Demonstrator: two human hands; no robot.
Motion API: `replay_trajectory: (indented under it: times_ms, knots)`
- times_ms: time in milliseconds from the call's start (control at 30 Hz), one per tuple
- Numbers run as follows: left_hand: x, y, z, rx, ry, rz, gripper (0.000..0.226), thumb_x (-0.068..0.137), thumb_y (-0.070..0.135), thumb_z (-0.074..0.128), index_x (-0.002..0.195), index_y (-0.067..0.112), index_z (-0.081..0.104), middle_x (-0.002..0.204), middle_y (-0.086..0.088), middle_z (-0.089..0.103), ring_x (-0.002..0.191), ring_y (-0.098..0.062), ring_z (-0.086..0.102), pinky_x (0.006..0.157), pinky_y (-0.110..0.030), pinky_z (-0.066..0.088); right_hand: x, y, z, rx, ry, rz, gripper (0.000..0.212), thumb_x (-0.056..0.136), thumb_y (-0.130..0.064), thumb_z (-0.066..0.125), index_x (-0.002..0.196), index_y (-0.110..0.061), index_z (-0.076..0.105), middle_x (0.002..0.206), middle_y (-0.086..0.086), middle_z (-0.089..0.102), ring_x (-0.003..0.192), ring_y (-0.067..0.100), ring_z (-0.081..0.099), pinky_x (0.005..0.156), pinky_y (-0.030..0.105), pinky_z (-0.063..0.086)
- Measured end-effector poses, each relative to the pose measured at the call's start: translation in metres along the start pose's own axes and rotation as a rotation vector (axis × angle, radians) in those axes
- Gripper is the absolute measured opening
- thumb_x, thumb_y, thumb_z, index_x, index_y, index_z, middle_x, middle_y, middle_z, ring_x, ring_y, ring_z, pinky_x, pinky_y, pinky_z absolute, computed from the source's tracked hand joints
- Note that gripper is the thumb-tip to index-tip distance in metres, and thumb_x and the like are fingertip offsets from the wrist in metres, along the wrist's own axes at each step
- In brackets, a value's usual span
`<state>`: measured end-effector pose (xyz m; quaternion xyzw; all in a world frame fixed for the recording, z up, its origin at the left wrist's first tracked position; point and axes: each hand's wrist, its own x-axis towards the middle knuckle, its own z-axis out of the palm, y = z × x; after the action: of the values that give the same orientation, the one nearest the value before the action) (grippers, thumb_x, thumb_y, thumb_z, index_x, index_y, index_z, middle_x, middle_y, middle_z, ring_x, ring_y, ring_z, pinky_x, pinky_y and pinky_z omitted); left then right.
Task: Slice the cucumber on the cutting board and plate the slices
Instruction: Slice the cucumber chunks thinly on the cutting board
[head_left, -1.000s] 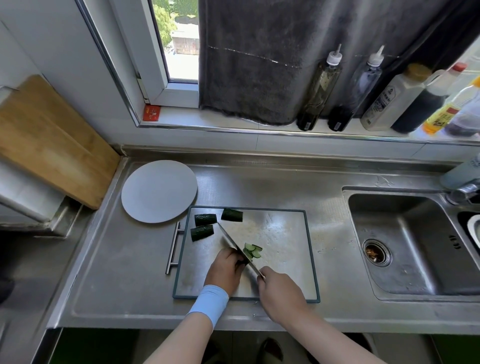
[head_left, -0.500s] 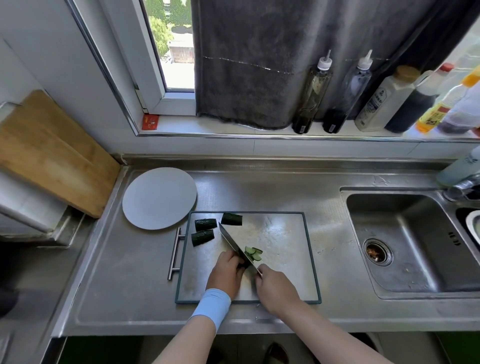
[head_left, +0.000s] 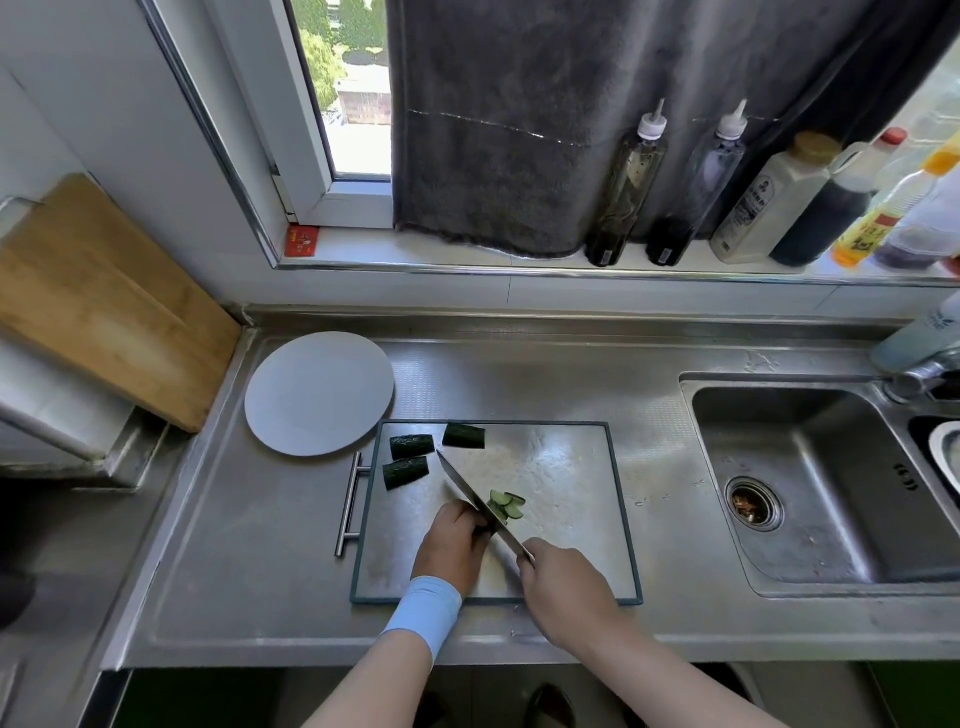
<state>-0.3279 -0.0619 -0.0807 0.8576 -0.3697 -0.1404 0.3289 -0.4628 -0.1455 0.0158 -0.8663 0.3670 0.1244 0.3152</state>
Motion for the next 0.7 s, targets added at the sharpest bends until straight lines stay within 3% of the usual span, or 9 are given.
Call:
replay_trajectory:
  times_ms: [500,700]
  knots:
    - [0.000,-0.006,0.003,-0.011,0.019,0.026,0.009,0.078,0.014,0.069,0.087,0.015,0.067,0.093,0.002,0.060,0.088,-0.015,0.056,0.071,-0.030,0.051,0.016,-0.005,0.014,0.029,-0.054,0.082,0.022,0.101,-0.033,0.035,0.102,-0.020,0.052,0.093,0.006,0.066,0.082,0.028,0.059,0.069,0.038,0.048]
    - [0.000,-0.006,0.004,-0.005,0.025,0.037,0.007,0.081,0.017,0.068,0.088,0.017,0.068,0.094,0.003,0.059,0.089,-0.015,0.053,0.068,-0.031,0.051,0.014,-0.003,0.012,0.039,-0.032,0.053,0.022,0.102,-0.033,0.035,0.098,-0.021,0.053,0.088,0.002,0.063,0.075,0.024,0.053,0.063,0.034,0.041]
